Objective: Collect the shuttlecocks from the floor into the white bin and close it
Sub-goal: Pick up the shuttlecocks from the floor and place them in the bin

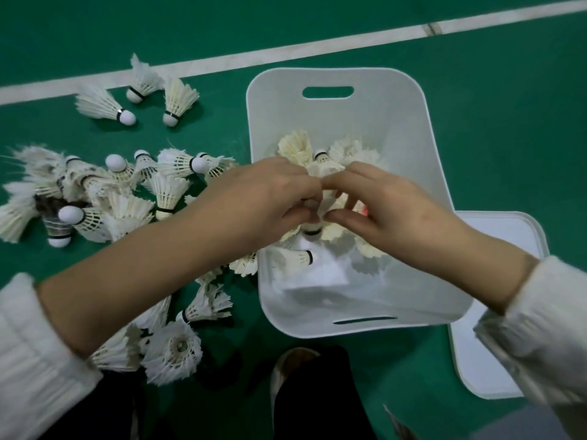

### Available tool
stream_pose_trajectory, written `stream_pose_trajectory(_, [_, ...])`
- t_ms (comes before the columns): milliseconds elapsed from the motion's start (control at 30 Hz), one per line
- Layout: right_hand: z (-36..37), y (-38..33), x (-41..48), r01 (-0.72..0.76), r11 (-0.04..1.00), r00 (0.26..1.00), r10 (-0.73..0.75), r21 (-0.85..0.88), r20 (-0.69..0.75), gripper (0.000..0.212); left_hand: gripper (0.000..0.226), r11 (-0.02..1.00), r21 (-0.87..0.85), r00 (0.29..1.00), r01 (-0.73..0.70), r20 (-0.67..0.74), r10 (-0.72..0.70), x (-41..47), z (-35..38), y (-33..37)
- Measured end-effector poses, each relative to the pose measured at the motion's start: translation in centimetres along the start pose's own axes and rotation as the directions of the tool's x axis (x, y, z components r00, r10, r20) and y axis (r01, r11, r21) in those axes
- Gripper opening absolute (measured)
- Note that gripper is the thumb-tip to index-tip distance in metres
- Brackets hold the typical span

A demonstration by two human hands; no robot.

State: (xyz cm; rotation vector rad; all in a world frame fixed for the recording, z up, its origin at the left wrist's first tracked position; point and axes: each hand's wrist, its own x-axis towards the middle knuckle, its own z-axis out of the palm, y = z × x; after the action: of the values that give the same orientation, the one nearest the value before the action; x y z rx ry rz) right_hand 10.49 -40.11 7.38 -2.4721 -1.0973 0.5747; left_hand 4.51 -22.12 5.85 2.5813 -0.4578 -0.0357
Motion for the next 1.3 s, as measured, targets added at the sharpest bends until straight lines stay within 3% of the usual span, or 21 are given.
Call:
stream_pose_trajectory(100, [0.8, 0.5, 0.6, 0.039, 0.999, 0.998, -0.041, -0.036, -0.056, 0.018, 0.020, 0.999, 0.054, 1.000, -0.005, 0.010, 0.005, -0.3, 0.2, 0.0])
stream_pose_trajectory(300, [0.8, 1.8, -1.3, 0.038, 0.991, 0.995, -0.050, -0.132, -0.086, 0.020, 0.030, 0.998, 0.057, 0.999, -0.029, 0.042, 0.026, -1.9, -2.8, -0.7])
stream_pose_trajectory(400, [1.3, 2.4, -2.6, -0.033, 0.969, 0.998, 0.043, -0.245, 0.034, 0.024, 0.027, 0.995, 0.097, 0.991, 0.034, 0.129, -0.046, -3.5, -4.4, -1.8])
stream_pose_trajectory(500, [2.7, 2.4, -2.9, -0.063, 0.914, 0.971, 0.149, -0.402, 0.186, 0.029, 0.035, 0.969, 0.207, 0.940, 0.138, 0.282, -0.194, -5.5, -5.1, -4.0])
stream_pose_trajectory(600, [5.4, 2.3, -2.1, -0.029, 0.869, 0.957, 0.168, -0.493, 0.239, 0.026, 0.034, 0.929, 0.357, 0.866, 0.094, 0.431, -0.253, -7.8, -4.6, -6.1])
stream_pose_trajectory(700, [8.1, 2.4, -0.6, -0.029, 0.821, 0.928, 0.234, -0.571, 0.289, 0.023, 0.033, 0.917, 0.389, 0.816, 0.088, 0.500, -0.290, -10.1, -3.8, -7.9])
stream_pose_trajectory(1000, [9.6, 2.7, 1.4, 0.000, 0.832, 0.932, 0.202, -0.555, 0.302, 0.033, 0.023, 0.902, 0.308, 0.826, 0.303, 0.388, -0.410, -12.2, -1.0, -8.8])
stream_pose_trajectory(1233, [7.8, 2.1, 1.7, -0.019, 0.844, 0.925, 0.217, -0.535, 0.310, 0.052, 0.021, 0.893, 0.252, 0.852, 0.372, 0.290, -0.437, -12.5, 0.6, -8.6])
stream_pose_trajectory(1300, [5.6, 0.0, 1.9, -0.003, 0.842, 0.942, 0.183, -0.539, 0.281, 0.048, 0.021, 0.887, 0.241, 0.844, 0.393, 0.289, -0.452, -12.8, 0.5, -8.6])
